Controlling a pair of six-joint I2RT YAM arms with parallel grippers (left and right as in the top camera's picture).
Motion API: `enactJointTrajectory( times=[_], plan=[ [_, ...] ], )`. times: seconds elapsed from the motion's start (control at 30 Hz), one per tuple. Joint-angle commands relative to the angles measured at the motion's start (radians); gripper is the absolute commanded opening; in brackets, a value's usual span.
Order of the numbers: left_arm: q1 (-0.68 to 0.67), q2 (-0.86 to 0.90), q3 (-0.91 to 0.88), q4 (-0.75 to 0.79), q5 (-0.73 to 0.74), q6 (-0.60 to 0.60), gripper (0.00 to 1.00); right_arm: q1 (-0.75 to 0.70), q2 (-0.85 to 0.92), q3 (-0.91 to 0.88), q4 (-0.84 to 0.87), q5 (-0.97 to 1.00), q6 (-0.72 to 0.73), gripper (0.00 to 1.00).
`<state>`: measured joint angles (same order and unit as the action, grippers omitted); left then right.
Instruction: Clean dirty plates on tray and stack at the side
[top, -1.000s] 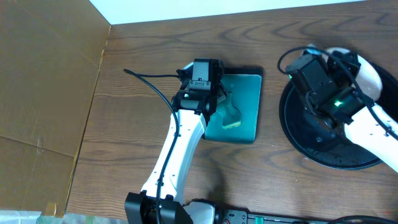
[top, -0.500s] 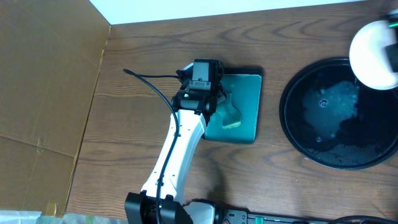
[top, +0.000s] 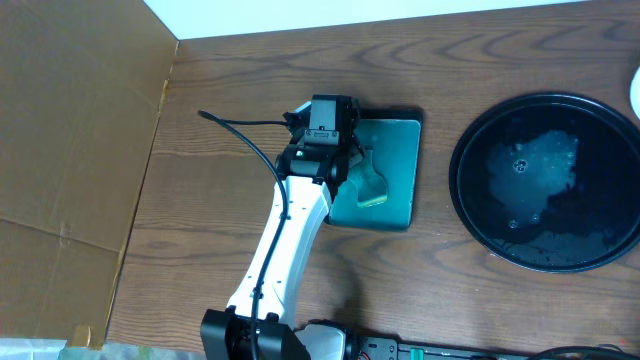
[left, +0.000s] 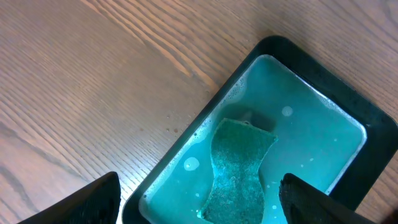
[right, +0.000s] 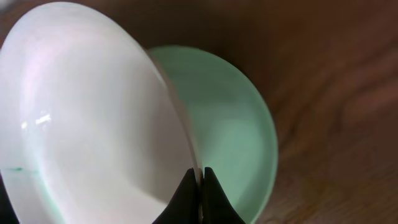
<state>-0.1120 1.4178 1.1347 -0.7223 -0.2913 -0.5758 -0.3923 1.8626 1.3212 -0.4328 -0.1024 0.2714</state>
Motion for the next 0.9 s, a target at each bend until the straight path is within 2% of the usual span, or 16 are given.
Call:
enactJointTrajectory(
  times=[0.0, 0.33, 0.67, 0.87],
  plan=[
    [0.004, 0.000, 0.016, -0.003, -0.017, 0.000, 0.82, -0.027, 0.055, 0.009, 0.005, 0.024, 0.153, 0.02],
    [0.004, 0.000, 0.016, -0.003, -0.017, 0.000, 0.82, -0.042, 0.103, 0.009, 0.026, 0.049, 0.162, 0.02],
    [0.004, 0.000, 0.016, -0.003, -0.017, 0.000, 0.82, -0.040, -0.042, 0.010, 0.010, 0.050, 0.137, 0.04],
    [0.004, 0.000, 0.016, -0.003, -0.017, 0.000, 0.82, -0.040, -0.047, 0.009, -0.003, 0.049, 0.135, 0.01]
  ],
)
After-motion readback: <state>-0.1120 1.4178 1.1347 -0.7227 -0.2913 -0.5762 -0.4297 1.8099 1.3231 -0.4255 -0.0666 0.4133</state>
